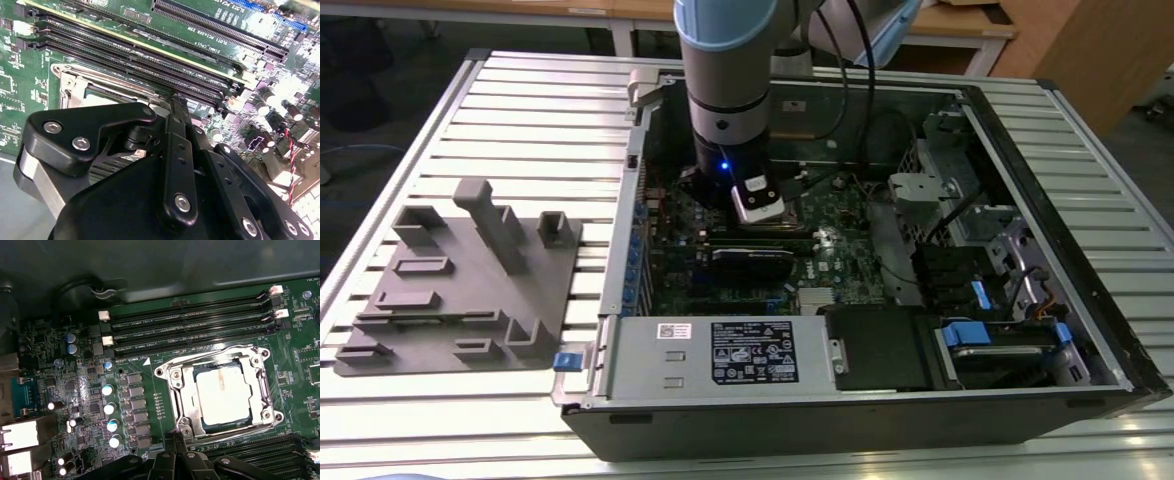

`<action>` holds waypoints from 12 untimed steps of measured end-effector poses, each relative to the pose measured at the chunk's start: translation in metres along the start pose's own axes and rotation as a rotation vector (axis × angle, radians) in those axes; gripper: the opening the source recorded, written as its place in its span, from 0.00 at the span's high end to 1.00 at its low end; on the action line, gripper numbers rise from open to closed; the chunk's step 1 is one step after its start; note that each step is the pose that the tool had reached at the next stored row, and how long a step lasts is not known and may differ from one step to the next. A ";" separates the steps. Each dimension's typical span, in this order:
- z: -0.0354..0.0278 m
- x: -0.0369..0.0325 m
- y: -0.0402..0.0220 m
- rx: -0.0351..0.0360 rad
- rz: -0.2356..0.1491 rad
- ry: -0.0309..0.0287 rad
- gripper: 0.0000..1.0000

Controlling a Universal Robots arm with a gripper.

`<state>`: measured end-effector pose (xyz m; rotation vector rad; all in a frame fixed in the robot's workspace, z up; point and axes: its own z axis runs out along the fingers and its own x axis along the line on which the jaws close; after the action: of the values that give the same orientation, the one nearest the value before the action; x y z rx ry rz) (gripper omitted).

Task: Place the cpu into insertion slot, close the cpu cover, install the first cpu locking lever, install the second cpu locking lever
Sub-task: 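Install the second cpu locking lever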

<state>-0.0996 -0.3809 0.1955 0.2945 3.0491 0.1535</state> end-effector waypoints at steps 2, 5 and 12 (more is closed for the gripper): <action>0.0003 0.0011 -0.0003 0.0001 0.000 0.0000 0.89; 0.0006 0.0023 -0.0005 0.0001 0.000 0.0000 0.89; -0.0048 0.0020 0.0000 0.0001 0.000 -0.0001 0.89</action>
<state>-0.1020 -0.3809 0.2001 0.2950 3.0490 0.1533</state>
